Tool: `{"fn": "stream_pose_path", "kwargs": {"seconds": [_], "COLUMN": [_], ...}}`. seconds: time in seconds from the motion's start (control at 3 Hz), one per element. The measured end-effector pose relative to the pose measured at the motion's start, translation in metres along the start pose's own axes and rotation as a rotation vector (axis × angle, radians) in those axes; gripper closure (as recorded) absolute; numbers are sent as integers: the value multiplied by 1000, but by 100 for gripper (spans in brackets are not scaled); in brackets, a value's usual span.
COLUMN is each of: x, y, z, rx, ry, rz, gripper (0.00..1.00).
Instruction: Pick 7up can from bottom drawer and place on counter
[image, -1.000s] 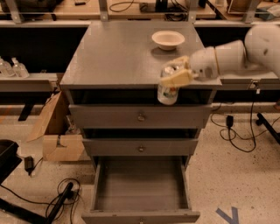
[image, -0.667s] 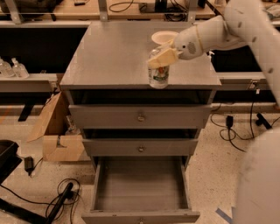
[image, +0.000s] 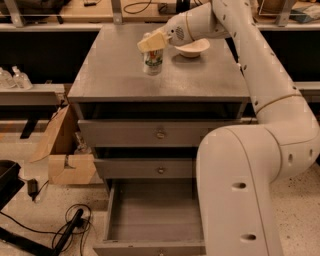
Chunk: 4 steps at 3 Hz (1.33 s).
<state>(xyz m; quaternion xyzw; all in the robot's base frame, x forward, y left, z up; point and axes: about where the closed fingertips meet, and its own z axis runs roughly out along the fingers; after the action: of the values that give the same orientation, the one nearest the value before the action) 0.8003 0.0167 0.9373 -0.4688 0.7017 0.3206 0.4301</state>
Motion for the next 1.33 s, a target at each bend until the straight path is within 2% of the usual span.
{"fn": "stream_pose_path", "kwargs": {"seconds": [0.33,0.67,1.0,1.33], "x": [-33,-29,-14,-11], "y": [-24,-38,-35,-30], "z": [11,55,90,111], "rx": [68,99,71,48], "ry": [-106,-93,-49,-36], "rz": [-40,-60,-54,-56], "gripper": [100,100,100,97]}}
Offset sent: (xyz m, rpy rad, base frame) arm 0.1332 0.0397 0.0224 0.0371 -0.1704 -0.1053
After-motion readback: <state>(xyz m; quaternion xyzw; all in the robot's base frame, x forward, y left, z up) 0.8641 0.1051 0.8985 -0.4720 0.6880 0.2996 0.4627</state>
